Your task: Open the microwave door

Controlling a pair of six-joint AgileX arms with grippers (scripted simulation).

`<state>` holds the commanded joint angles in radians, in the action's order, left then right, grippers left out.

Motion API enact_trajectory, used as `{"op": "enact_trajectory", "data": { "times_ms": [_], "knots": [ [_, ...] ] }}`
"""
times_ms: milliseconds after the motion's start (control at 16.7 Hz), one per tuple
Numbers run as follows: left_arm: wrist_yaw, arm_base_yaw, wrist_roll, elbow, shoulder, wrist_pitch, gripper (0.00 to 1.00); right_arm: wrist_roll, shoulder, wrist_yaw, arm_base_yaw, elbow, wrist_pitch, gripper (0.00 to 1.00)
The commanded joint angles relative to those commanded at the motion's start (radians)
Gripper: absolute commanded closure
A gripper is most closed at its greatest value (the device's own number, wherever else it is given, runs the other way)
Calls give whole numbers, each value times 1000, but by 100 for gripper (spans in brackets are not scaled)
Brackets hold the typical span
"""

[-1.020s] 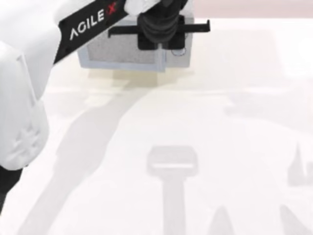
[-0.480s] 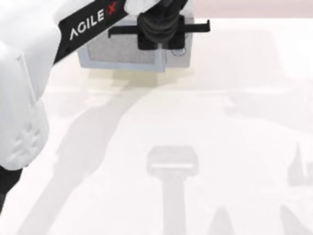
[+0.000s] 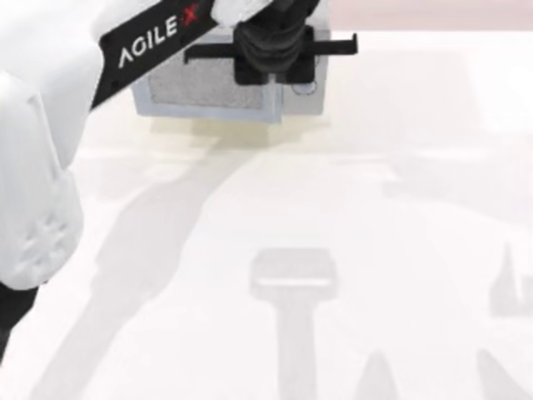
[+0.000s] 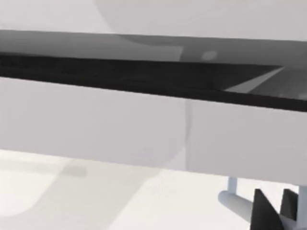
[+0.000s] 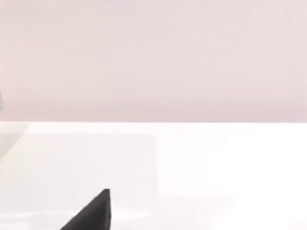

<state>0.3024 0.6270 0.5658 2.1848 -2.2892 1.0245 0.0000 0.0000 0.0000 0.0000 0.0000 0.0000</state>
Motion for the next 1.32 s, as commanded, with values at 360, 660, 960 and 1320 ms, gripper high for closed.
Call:
{"op": "enact_trajectory", "data": {
  "times_ms": [360, 660, 960, 1320],
  "knots": [
    [-16, 1, -44, -89, 53, -51, 100, 0, 0, 0, 0, 0, 0, 0],
    [-35, -4, -78, -161, 96, -87, 100, 0, 0, 0, 0, 0, 0, 0],
    [-35, -4, -78, -161, 96, -87, 100, 0, 0, 0, 0, 0, 0, 0],
    [-35, -4, -78, -161, 96, -87, 100, 0, 0, 0, 0, 0, 0, 0]
  ]
}}
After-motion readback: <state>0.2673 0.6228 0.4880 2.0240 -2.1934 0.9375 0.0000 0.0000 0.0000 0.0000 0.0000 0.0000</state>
